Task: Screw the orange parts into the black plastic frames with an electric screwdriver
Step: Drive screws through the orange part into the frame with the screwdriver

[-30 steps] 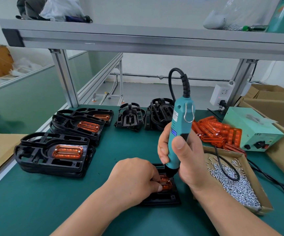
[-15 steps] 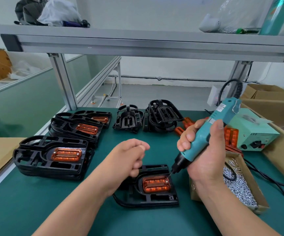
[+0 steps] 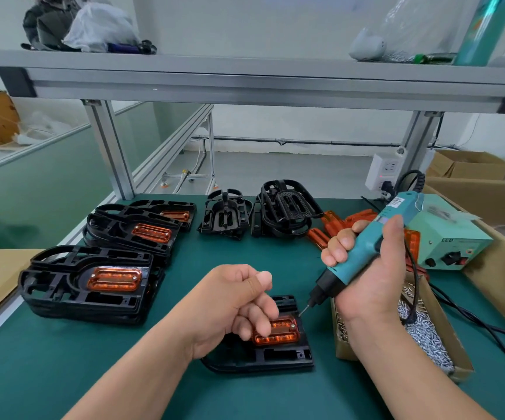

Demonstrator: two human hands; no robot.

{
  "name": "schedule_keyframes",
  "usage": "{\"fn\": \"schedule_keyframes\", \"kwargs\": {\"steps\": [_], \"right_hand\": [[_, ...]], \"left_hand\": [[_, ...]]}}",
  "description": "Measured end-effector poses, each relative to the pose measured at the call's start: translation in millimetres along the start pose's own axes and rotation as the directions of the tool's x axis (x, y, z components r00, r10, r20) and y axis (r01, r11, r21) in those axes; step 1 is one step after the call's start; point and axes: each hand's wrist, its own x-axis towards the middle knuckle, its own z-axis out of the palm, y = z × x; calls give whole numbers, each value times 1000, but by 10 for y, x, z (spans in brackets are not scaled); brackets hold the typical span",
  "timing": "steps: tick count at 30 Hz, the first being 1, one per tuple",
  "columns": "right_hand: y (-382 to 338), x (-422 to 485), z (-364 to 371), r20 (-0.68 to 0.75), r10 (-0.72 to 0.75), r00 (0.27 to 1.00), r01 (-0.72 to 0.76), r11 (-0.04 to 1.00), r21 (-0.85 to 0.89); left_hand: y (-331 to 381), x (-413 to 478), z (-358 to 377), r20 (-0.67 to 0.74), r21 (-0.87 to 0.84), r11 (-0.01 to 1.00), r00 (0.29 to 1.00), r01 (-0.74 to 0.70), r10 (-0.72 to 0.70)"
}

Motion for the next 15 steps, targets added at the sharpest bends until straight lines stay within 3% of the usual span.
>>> {"fn": "schedule_keyframes", "kwargs": {"steps": [15], "right_hand": [[-3,-31,38,-10,15,1000,-15,1000,14]], "left_hand": [[-43,38,-33,50,-86,996,998,37,-33]]}}
